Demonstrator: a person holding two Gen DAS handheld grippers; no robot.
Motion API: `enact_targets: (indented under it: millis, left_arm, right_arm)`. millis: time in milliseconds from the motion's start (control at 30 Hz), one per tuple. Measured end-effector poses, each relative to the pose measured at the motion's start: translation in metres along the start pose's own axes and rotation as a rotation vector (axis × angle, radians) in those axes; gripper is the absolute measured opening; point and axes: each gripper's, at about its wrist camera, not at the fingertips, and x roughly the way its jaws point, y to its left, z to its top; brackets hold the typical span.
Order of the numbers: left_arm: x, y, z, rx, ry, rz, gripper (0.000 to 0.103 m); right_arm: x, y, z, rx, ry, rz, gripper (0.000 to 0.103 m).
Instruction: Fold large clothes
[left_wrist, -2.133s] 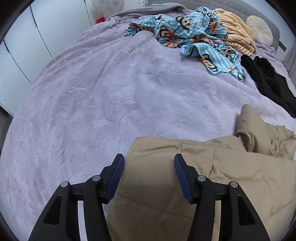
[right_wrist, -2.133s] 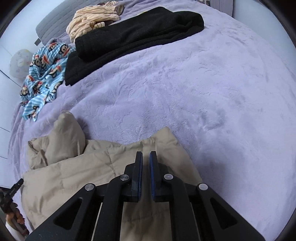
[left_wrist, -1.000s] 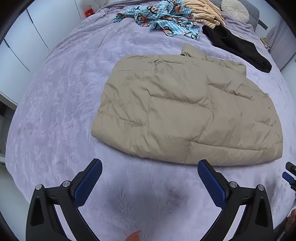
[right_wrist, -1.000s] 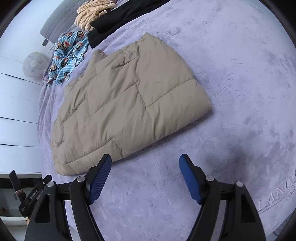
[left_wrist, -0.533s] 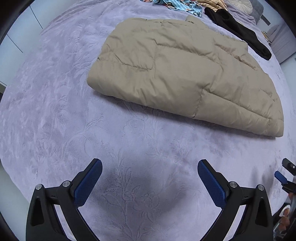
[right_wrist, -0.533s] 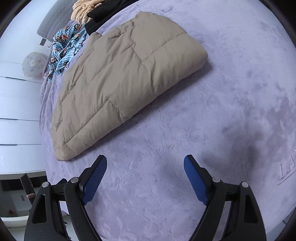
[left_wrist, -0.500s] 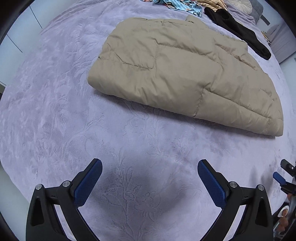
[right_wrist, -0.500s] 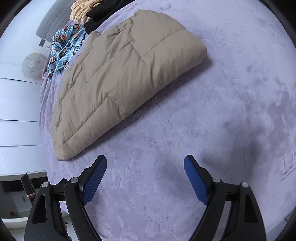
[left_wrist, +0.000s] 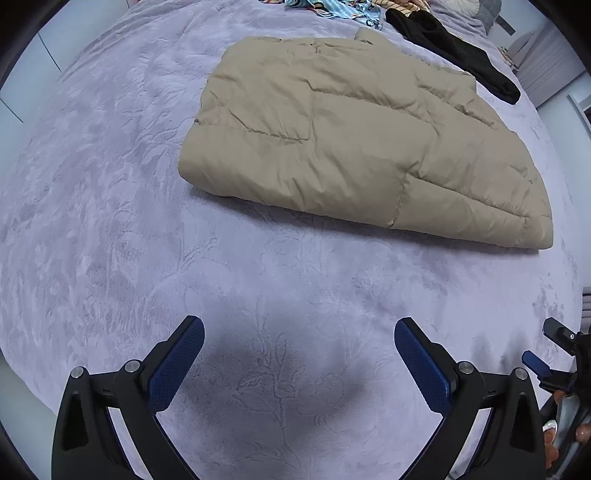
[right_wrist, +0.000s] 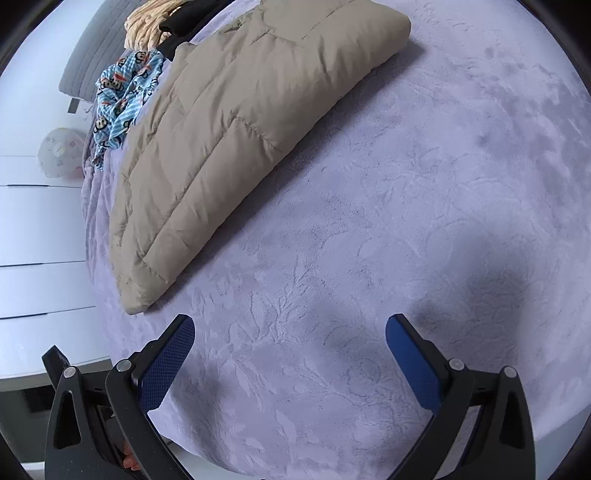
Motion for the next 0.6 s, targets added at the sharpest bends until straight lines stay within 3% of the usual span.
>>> enact_targets:
  millis: [233, 467, 600]
  left_arm:
    - [0.001, 0.012, 0.007, -0.012, 0.000, -0.018, 0.103]
    - [0.011, 0.039, 0.022, -0.209, -0.008, -0.068, 0.103]
    - [0.020, 0.052, 0.034, -0.324, -0.035, -0.169, 0.103]
  right_arm:
    - [0.009, -0.015, -0.004, 0.116, 0.049, 0.034, 0.103]
    - [0.004, -0.021, 0.030, 0.116, 0.048, 0.032, 0.103]
    - [-0.001, -0.023, 0.060, 0.114, 0.024, 0.054, 0.103]
